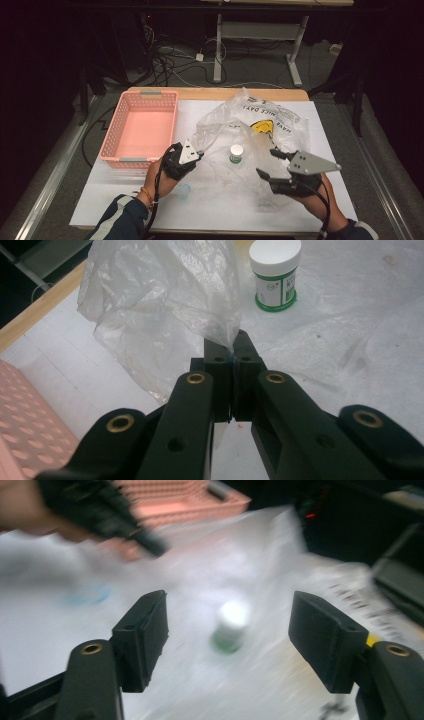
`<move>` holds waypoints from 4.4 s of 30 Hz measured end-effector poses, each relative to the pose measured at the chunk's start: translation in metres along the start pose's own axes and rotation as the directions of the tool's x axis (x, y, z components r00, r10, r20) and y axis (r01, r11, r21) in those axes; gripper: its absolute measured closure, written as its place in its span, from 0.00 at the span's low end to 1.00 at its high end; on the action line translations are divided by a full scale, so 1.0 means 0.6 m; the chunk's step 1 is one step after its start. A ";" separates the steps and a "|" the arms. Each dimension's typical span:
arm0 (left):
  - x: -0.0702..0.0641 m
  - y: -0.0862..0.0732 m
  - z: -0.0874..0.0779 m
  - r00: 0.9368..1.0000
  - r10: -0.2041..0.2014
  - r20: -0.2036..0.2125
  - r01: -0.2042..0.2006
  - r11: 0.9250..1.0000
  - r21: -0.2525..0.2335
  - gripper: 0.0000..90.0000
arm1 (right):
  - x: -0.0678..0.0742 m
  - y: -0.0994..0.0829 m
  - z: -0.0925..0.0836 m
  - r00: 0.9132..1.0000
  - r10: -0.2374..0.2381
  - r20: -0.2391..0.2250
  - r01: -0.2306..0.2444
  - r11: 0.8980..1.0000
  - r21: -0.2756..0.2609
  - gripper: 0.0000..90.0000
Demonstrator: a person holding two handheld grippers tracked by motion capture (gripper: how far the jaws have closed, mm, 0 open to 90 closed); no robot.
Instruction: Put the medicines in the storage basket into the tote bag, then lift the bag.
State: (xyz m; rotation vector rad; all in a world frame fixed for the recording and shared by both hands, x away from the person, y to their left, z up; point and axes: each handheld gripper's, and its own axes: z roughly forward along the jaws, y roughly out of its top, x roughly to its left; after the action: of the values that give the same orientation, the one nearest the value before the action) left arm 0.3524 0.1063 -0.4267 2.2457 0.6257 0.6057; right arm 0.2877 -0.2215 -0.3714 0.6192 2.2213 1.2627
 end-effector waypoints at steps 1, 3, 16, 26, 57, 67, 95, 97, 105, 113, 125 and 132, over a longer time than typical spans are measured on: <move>-0.001 0.001 0.001 1.000 -0.001 0.004 0.001 1.000 0.000 0.96 | 0.008 -0.008 -0.005 1.000 -0.011 -0.017 0.011 1.000 0.007 0.33; -0.002 0.001 0.001 1.000 0.005 0.000 -0.005 1.000 -0.002 0.96 | 0.023 -0.023 -0.013 0.998 -0.017 -0.054 0.018 1.000 0.022 0.28; -0.007 0.001 0.005 1.000 0.027 0.008 -0.027 1.000 0.001 0.96 | 0.024 -0.112 0.023 0.994 -0.065 -0.088 0.082 0.975 0.205 0.69; -0.012 -0.007 0.006 0.999 0.053 -0.002 -0.053 0.999 0.013 0.96 | 0.013 -0.099 0.020 0.997 -0.063 -0.054 0.070 0.987 0.144 0.98; -0.002 -0.021 -0.006 1.000 0.026 0.008 -0.025 0.999 -0.036 0.96 | -0.017 -0.071 0.029 0.997 -0.066 0.028 0.064 0.996 0.059 0.99; 0.006 -0.019 -0.002 1.000 0.002 -0.005 -0.002 0.999 -0.041 0.96 | -0.032 -0.064 0.044 0.997 -0.063 0.052 0.060 0.997 0.043 0.99; 0.017 -0.013 -0.040 0.998 -0.021 -0.055 0.016 0.996 -0.086 0.96 | -0.054 -0.039 0.027 0.994 -0.047 0.096 0.050 0.998 -0.027 1.00; 0.020 -0.012 -0.049 0.998 -0.024 -0.058 0.018 0.996 -0.092 0.96 | -0.057 -0.032 0.022 0.994 -0.051 0.098 0.055 0.997 -0.044 1.00; 0.045 0.028 -0.060 0.998 -0.016 -0.065 0.008 0.993 -0.119 0.96 | -0.084 -0.002 0.020 0.988 -0.050 0.145 0.062 0.995 -0.080 1.00; 0.055 0.086 -0.050 0.998 0.023 -0.052 -0.030 0.990 -0.141 0.96 | -0.128 0.019 0.039 0.984 -0.026 0.178 0.041 0.996 -0.084 0.99; 0.078 0.124 -0.017 0.998 -0.034 -0.055 0.018 0.965 -0.263 0.96 | -0.191 0.047 0.081 0.976 0.046 0.213 -0.020 0.992 -0.124 1.00; 0.087 0.150 -0.039 0.998 -0.028 -0.051 0.011 0.950 -0.312 0.96 | -0.203 0.069 0.069 0.972 0.060 0.226 -0.024 0.987 -0.160 1.00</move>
State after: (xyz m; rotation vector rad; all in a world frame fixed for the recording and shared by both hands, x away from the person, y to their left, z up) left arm 0.4018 0.0926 -0.3334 1.9307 0.5371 0.7060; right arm 0.4129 -0.2494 -0.3288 0.7157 1.9101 1.3004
